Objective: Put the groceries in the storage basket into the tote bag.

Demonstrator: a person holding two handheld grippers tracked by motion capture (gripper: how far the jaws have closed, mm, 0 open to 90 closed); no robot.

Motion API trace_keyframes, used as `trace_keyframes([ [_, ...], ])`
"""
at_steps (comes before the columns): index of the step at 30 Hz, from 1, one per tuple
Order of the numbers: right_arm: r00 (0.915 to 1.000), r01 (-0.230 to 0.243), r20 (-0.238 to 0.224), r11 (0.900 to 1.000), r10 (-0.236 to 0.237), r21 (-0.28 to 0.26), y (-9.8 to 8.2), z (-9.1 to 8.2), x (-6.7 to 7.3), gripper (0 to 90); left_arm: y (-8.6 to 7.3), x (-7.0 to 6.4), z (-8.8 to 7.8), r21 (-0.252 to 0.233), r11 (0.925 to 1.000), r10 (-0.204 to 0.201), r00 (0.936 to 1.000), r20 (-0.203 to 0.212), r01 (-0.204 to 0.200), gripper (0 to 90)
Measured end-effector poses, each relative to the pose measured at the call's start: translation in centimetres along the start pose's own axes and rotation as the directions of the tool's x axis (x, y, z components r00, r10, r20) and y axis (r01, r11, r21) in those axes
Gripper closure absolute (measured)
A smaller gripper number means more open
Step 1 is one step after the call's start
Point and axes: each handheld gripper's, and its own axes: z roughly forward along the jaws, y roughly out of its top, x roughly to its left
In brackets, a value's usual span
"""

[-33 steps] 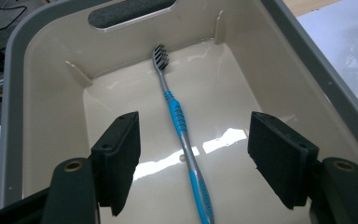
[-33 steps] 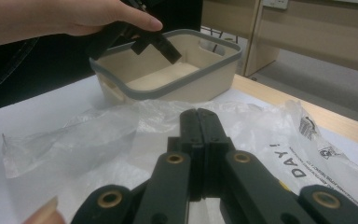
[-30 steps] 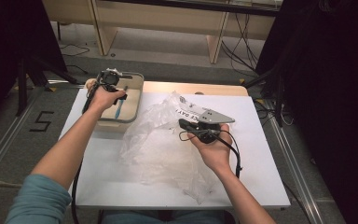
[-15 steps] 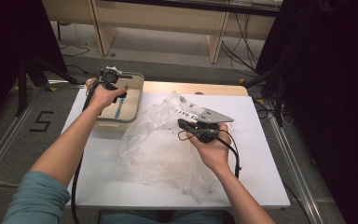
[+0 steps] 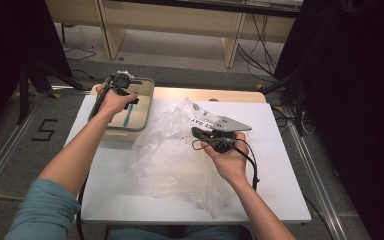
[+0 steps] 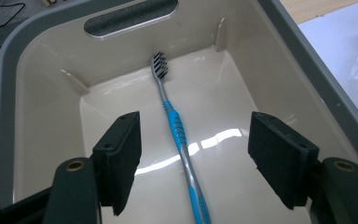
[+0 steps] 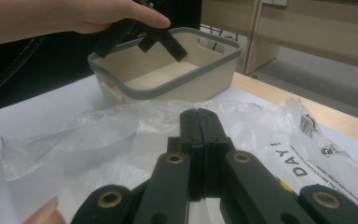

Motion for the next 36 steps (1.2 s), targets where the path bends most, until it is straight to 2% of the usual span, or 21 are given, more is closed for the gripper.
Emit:
trace_keyframes([
  [9, 1.0, -0.003, -0.003, 1.0, 0.003, 0.005, -0.2, 0.0, -0.1, 90.0, -0.3, -0.1, 1.4, 0.029, 0.9995, -0.012, 0.9999, 0.006, 0.012, 36.9],
  [12, 1.0, -0.003, -0.004, 1.0, 0.003, 0.008, -0.4, -0.1, -0.1, 90.0, -0.3, -0.1, 1.8, 0.04, 0.9986, -0.035, 0.9993, 0.016, 0.034, 38.2],
  [14, 1.0, -0.003, -0.004, 1.0, 0.003, 0.011, -0.4, -0.2, 0.0, 90.0, -0.3, 0.0, 1.9, 0.043, 0.9987, -0.029, 0.9996, 0.006, 0.028, 39.4],
  [16, 1.0, -0.001, -0.005, 1.0, 0.001, 0.007, -0.4, -0.2, 0.0, 90.0, -0.4, 0.1, 2.2, 0.05, 0.998, -0.038, 0.9992, 0.01, 0.038, 41.2],
  [22, 1.0, -0.001, -0.007, 1.0, 0.001, 0.011, -0.4, -0.2, 0.0, 90.0, -0.8, 0.4, 3.3, 0.092, 0.9951, -0.037, 0.9993, 0.0, 0.037, 44.7],
  [36, 0.9999, 0.0, -0.012, 1.0, 0.0, 0.018, -0.5, 0.1, 0.1, 90.0, -1.4, 0.4, 5.0, 0.111, 0.9913, -0.071, 0.9975, 0.0, 0.071, 52.1],
])
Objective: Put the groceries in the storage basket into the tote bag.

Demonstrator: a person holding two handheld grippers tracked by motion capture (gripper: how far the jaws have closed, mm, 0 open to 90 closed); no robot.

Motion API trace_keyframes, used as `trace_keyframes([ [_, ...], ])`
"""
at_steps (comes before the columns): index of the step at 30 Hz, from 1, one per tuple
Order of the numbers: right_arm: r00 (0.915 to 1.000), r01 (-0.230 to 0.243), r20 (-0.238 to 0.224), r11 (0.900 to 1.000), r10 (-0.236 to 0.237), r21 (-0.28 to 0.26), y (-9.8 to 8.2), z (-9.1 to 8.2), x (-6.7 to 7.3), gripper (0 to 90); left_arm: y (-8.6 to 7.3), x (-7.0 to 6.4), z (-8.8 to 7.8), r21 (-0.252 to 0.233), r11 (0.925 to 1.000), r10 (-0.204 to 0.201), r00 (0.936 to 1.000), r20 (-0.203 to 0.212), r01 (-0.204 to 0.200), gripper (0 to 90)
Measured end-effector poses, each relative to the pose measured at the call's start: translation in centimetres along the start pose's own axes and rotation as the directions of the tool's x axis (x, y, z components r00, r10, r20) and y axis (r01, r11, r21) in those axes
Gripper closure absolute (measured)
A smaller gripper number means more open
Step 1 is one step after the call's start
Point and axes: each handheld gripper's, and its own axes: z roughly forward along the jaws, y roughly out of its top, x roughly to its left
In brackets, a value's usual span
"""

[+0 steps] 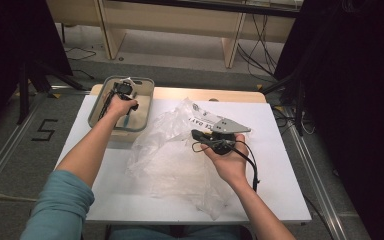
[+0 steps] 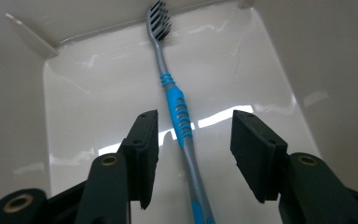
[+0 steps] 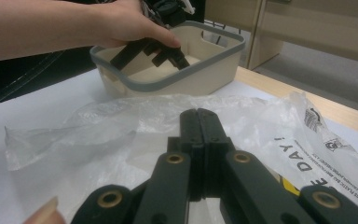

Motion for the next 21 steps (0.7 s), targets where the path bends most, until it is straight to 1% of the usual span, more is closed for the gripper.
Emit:
trace_keyframes([
  [4, 1.0, 0.0, -0.001, 1.0, 0.0, -0.001, 0.0, -0.02, -0.02, 90.0, -0.05, 0.04, 0.22, 0.007, 0.9999, -0.009, 1.0, -0.001, 0.009, 54.9],
  [9, 1.0, 0.001, 0.0, 1.0, -0.001, -0.001, 0.02, 0.01, -0.04, 90.0, -0.06, -0.1, 0.5, 0.008, 0.9999, -0.007, 1.0, 0.001, 0.007, 57.9],
  [20, 1.0, -0.001, -0.003, 1.0, 0.001, -0.003, 0.03, -0.04, -0.08, 90.0, -0.24, 0.23, 0.95, 0.025, 0.9991, -0.032, 0.9995, -0.004, 0.033, 59.6],
  [21, 1.0, 0.0, -0.002, 1.0, 0.0, -0.001, 0.03, -0.05, -0.07, 90.0, -0.25, 0.19, 0.99, 0.029, 0.9992, -0.029, 0.9996, -0.006, 0.029, 59.6],
])
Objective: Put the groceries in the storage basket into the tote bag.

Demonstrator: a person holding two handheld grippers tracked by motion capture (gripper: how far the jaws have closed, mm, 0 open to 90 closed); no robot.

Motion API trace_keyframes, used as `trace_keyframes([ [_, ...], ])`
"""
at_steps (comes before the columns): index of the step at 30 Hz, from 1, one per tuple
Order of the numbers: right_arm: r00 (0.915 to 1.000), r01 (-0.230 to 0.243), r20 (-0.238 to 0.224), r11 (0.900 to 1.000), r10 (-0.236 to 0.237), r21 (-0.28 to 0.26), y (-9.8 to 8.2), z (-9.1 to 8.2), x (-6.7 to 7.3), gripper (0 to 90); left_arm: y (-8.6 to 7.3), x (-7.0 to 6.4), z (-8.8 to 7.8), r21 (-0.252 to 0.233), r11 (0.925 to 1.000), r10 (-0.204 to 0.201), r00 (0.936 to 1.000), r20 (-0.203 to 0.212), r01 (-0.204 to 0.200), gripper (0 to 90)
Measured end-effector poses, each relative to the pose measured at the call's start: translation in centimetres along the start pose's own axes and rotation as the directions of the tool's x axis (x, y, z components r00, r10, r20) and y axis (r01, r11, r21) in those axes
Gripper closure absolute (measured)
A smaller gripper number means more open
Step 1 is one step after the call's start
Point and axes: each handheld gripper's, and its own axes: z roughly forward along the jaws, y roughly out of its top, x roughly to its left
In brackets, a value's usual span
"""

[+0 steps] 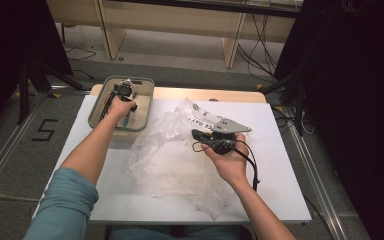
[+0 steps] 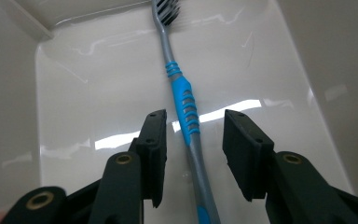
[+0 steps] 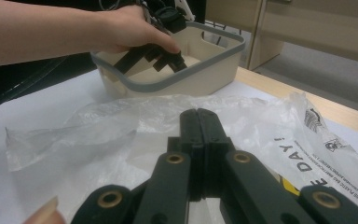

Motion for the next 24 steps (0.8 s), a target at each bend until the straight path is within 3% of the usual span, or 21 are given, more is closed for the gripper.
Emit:
trace_keyframes([
  [12, 1.0, 0.001, -0.001, 1.0, -0.001, 0.0, -0.03, 0.07, -0.01, 90.0, -0.15, 0.1, 0.41, 0.005, 0.9999, -0.009, 1.0, -0.001, 0.009, 60.3],
  [24, 1.0, 0.0, -0.003, 1.0, 0.0, -0.003, -0.01, -0.04, 0.01, 90.0, -0.14, 0.04, 0.44, 0.01, 0.9991, -0.041, 0.999, 0.018, 0.041, 68.8],
])
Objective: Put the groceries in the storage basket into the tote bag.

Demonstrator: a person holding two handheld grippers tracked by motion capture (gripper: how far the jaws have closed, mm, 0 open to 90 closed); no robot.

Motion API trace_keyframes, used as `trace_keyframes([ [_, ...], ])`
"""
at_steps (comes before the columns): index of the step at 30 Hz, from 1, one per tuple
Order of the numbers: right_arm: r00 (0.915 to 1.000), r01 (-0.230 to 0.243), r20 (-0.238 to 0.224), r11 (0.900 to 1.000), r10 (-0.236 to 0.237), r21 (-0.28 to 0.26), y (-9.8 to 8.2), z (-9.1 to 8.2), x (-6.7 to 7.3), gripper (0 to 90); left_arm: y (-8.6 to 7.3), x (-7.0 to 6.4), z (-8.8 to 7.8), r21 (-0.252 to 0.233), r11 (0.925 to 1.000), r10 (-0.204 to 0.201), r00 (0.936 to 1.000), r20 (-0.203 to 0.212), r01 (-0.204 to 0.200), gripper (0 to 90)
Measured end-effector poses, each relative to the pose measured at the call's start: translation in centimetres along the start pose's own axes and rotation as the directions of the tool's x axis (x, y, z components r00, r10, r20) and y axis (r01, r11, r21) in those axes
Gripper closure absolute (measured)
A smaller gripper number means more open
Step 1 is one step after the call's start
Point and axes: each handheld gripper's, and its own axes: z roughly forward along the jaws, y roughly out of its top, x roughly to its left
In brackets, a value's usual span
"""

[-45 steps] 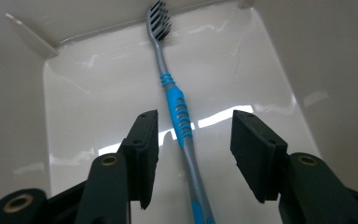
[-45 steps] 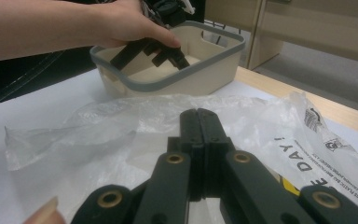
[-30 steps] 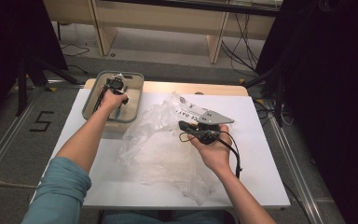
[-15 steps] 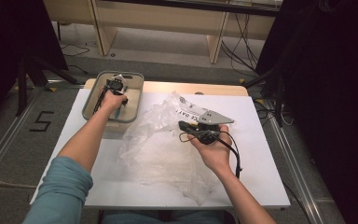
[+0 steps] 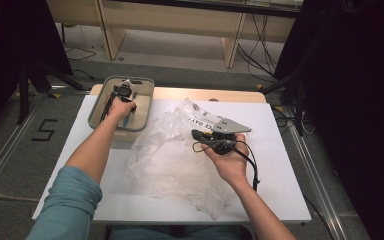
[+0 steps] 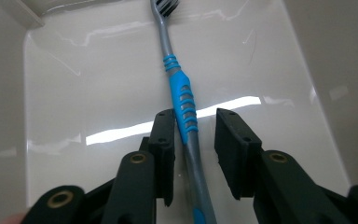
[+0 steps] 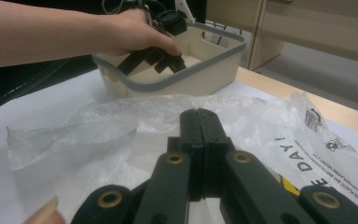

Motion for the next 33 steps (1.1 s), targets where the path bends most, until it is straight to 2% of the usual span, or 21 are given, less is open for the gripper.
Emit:
trace_keyframes([
  [14, 1.0, 0.002, -0.003, 1.0, -0.002, 0.004, -0.06, 0.04, 0.05, 90.0, 0.07, -0.33, -0.11, 0.023, 0.9988, -0.042, 0.999, -0.018, 0.042, 79.0],
  [33, 1.0, 0.001, -0.003, 1.0, -0.001, 0.009, -0.22, 0.21, 0.15, 90.0, -0.05, -0.58, -0.4, 0.043, 0.998, -0.044, 0.9977, -0.052, 0.046, 82.7],
])
